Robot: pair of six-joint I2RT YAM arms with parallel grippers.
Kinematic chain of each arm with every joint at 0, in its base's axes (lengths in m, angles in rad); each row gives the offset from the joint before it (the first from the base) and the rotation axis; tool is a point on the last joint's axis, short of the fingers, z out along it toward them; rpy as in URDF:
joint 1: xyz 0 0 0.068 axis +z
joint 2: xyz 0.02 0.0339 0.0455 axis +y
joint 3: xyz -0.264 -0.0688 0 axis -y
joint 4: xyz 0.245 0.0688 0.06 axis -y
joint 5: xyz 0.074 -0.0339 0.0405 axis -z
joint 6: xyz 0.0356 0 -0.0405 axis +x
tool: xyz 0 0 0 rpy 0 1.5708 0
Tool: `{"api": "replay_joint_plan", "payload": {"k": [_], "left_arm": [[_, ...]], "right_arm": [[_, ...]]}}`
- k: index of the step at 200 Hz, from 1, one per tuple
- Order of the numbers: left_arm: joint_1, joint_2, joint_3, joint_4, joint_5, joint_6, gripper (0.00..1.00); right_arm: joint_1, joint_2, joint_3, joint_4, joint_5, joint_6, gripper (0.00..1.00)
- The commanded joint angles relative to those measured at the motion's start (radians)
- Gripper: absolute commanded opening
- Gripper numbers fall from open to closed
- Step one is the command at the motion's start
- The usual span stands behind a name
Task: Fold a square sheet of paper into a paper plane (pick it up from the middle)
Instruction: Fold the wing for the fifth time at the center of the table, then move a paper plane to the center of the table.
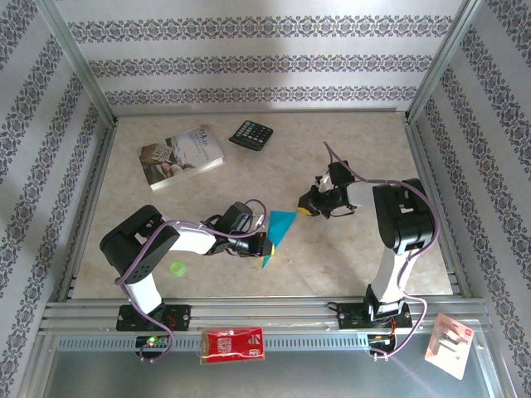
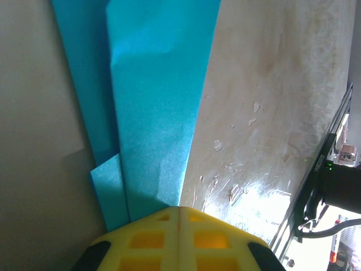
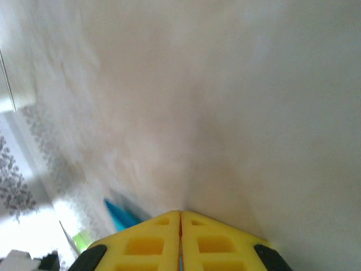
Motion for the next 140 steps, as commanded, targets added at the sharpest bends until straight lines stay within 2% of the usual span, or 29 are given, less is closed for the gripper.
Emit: {"api": "replay_joint_plan", "payload": {"k": [1, 14, 27, 41, 63, 84, 94, 116, 140], "left_arm": [[-0.007, 0.023, -0.021, -0.206, -0.04, -0.012, 0.0], [-0.006, 0.009, 0.009, -0.201, -0.029, -0.027, 0.0], [-0.006, -0.017, 0.039, -0.181, -0.02, -0.05, 0.06], [-0.005, -0.06, 0.074, -0.175, -0.021, -0.062, 0.18], [0.019, -0.164, 0.077, -0.183, -0.063, -0.065, 0.33], [0.107, -0.291, 0.002, -0.202, -0.128, -0.083, 0.39], [0.168, -0.346, -0.038, -0.232, -0.162, -0.084, 0.41], [0.297, -0.448, -0.087, -0.315, -0.211, -0.056, 0.44], [0.362, -0.501, -0.098, -0.359, -0.222, -0.014, 0.47]], "right_arm": [[-0.023, -0.009, 0.023, 0.004, 0.039, -0.024, 0.1], [-0.022, -0.059, 0.009, 0.002, 0.044, -0.029, 0.11], [-0.014, -0.133, -0.024, -0.004, 0.06, -0.04, 0.12], [0.017, -0.235, -0.069, -0.033, 0.122, -0.059, 0.17], [0.12, -0.382, -0.129, -0.129, 0.306, -0.081, 0.26], [0.285, -0.472, -0.163, -0.191, 0.537, -0.038, 0.36], [0.366, -0.484, -0.16, -0.209, 0.631, -0.001, 0.42], [0.542, -0.448, -0.123, -0.237, 0.836, 0.077, 0.62], [0.669, -0.335, -0.021, -0.314, 0.99, 0.118, 0.74]]}}
